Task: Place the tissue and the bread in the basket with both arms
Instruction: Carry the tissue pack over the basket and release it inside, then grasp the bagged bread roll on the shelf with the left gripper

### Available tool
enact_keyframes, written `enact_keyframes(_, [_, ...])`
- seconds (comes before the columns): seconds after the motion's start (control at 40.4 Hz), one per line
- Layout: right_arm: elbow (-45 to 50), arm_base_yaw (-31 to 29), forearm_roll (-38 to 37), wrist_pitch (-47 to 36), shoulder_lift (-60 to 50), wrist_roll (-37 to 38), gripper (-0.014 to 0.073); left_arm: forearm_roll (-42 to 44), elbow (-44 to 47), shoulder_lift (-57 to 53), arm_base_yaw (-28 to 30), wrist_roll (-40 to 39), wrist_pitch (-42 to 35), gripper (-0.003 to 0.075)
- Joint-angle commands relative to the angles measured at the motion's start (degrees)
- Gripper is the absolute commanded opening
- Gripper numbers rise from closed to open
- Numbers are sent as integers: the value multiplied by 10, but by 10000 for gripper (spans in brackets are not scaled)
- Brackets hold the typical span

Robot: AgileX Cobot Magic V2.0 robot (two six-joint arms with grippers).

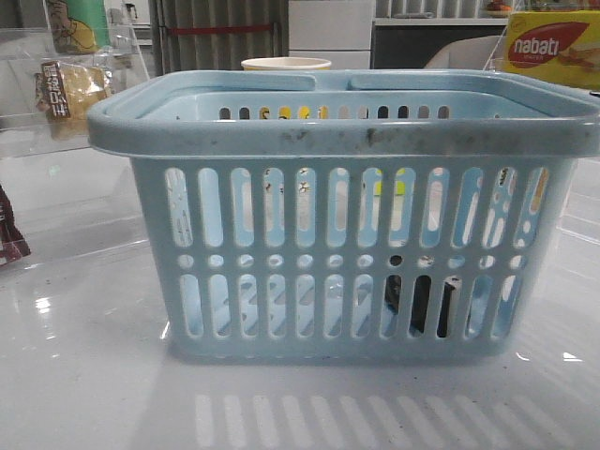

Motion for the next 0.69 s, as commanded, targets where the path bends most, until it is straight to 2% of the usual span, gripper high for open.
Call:
enact_keyframes(0.0, [-15,0,11,-38,-5,-6,519,-8,-64,51,12,-9,-53,587])
enact_keyframes(0.297, [-15,0,11,-36,-5,-6,519,-51,-226,245,59,-22,-64,582])
enact_keyframes(0.669, [-15,0,11,-36,-5,-6,519,-83,-357,426,64,-22,-110,582])
